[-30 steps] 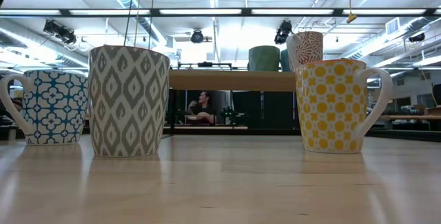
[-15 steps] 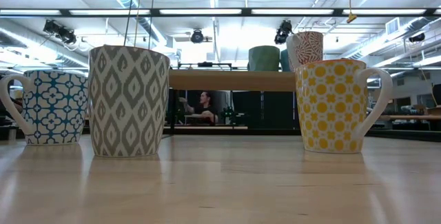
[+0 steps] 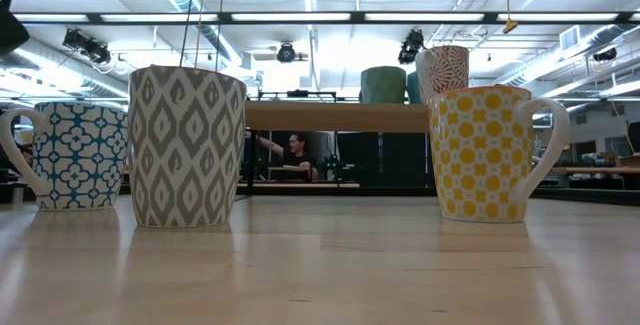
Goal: Place coffee mugs
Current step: Put the yellow mug on the shelf
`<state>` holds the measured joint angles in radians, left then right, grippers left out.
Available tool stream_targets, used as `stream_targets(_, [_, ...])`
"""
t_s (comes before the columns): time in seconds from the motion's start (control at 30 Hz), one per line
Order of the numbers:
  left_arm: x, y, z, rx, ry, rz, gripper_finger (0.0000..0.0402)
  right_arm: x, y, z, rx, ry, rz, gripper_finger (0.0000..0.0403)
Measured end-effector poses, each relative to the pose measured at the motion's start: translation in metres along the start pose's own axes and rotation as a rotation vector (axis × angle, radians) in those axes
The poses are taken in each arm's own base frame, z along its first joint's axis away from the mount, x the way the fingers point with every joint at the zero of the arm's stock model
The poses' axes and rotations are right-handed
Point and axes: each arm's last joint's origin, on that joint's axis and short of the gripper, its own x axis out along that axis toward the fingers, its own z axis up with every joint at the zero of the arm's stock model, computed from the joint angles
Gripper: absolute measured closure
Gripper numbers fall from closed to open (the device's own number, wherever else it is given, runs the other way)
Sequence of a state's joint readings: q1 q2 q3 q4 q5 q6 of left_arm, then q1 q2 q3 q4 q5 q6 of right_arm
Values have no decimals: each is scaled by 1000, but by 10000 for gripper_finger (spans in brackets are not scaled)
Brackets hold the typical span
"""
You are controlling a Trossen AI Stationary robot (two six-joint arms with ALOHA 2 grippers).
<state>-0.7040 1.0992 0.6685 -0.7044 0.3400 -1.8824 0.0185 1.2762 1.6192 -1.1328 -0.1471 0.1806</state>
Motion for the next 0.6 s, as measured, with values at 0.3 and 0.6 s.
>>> stream_targets(0.3, [0, 3, 3, 121, -67, 24, 302, 0, 0, 0, 0, 0, 0, 301])
stream_targets(0.6, [0, 3, 6, 318, -161, 18, 383, 0, 0, 0, 0, -3, 0, 301])
